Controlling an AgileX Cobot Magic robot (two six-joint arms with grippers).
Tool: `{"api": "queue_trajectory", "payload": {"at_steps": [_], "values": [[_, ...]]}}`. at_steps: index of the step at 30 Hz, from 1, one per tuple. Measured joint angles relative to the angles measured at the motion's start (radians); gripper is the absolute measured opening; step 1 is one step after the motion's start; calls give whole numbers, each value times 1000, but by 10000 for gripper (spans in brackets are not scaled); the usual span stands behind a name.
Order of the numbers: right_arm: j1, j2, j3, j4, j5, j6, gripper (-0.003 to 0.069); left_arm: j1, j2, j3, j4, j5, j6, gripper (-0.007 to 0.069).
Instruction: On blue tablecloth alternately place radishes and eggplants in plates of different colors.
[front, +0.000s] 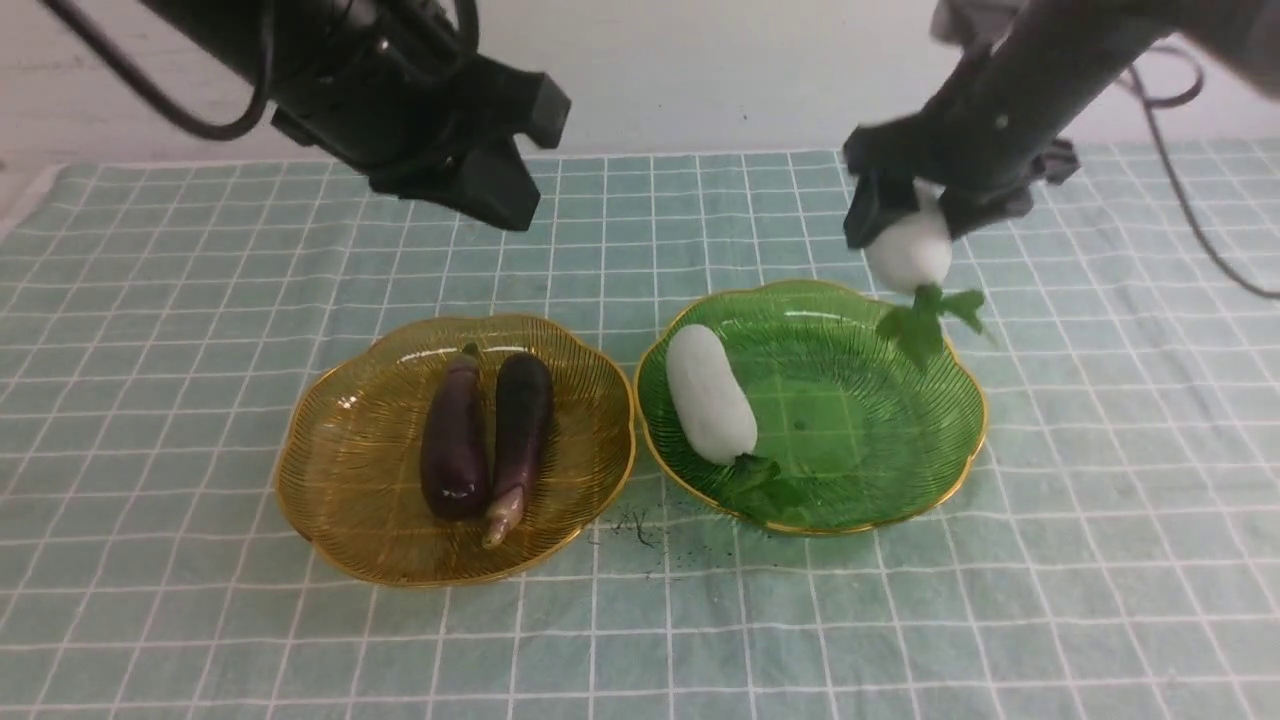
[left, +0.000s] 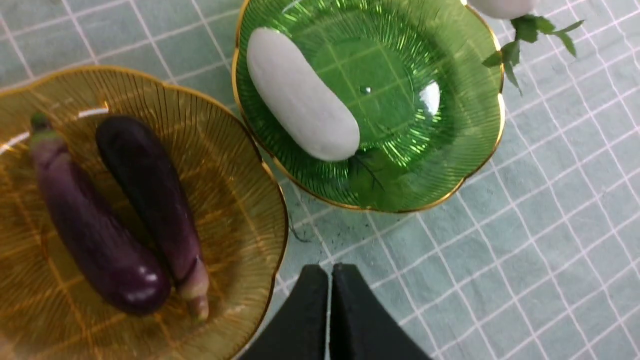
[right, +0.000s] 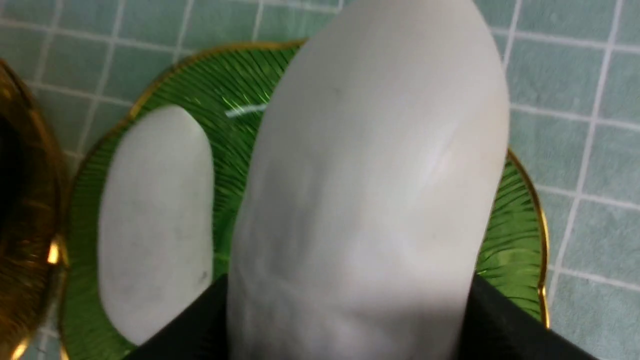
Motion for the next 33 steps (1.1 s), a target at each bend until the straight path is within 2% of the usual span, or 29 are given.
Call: {"api": "queue_trajectory", "payload": {"at_steps": [3,10,16,20,21,23,26,27,29,30,33], "values": [[9,71,12,-4,-2,33,479,0,-124,188,-1,-79,0,-8],[9,65,16,-2,-8,75,638,0,-337,472,-3,-181,-1,-8],[9,-47,32,2,-10,67,645,0,-456,592,-4,-209,-1,-8],[9,-344,110,2,-8,33,526,0,-587,680,-3,-224,-27,-8],[9,-359,114,2,-8,33,518,0,-592,683,-3,-224,-28,-8],[9,-499,152,-14,-8,24,437,0,-625,703,-2,-225,-32,-8],[9,-804,286,-60,-18,6,213,0,-662,724,-2,-252,-36,-8],[9,-835,307,-63,-23,5,202,0,-663,725,-2,-258,-36,-8],[9,-1013,451,-74,-132,2,88,0,-664,726,-2,-287,-36,-8],[9,-1134,568,-78,-243,-2,36,0,-664,727,-2,-304,-35,-8],[9,-1365,815,-93,-487,-12,-1,0,-664,727,-1,-315,-35,-8]]}}
